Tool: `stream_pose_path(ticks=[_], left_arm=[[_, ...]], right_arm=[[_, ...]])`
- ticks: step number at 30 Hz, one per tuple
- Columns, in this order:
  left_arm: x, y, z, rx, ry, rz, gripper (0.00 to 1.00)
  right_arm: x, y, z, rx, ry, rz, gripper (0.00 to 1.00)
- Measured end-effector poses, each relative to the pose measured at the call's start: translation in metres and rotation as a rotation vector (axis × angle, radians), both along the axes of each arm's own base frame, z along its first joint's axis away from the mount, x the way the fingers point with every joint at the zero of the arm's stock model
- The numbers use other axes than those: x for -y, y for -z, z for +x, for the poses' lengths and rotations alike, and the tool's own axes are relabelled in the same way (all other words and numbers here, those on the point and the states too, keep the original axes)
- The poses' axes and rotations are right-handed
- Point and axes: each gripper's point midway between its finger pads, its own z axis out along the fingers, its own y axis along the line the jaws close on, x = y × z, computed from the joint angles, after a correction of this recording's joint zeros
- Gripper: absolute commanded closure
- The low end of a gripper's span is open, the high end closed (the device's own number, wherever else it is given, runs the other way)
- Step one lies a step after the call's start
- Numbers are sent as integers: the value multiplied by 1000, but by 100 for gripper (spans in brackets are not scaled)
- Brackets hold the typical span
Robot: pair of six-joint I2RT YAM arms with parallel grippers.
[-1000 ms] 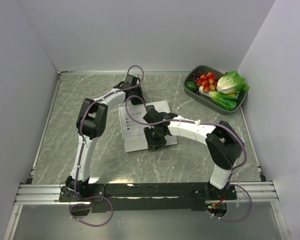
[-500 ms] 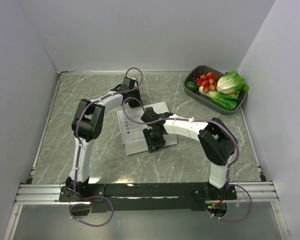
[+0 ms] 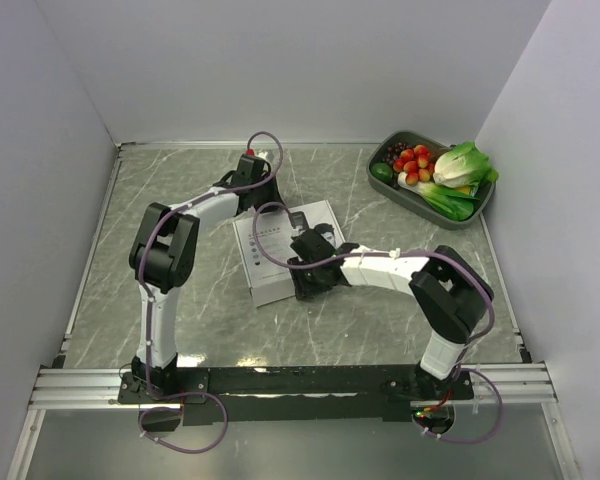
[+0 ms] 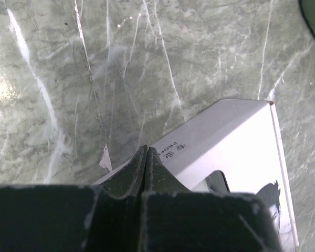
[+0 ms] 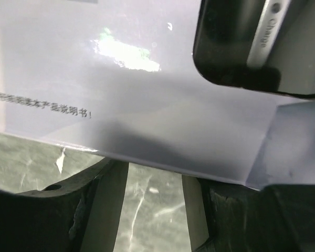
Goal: Sort the hair-cutting tools
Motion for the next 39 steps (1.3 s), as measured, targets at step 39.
stream_pose_path(ticks=[39], left_arm=[[22, -5, -27, -12, 113, 68, 99]], right_arm=[[34, -43, -1, 353, 19, -13, 44]])
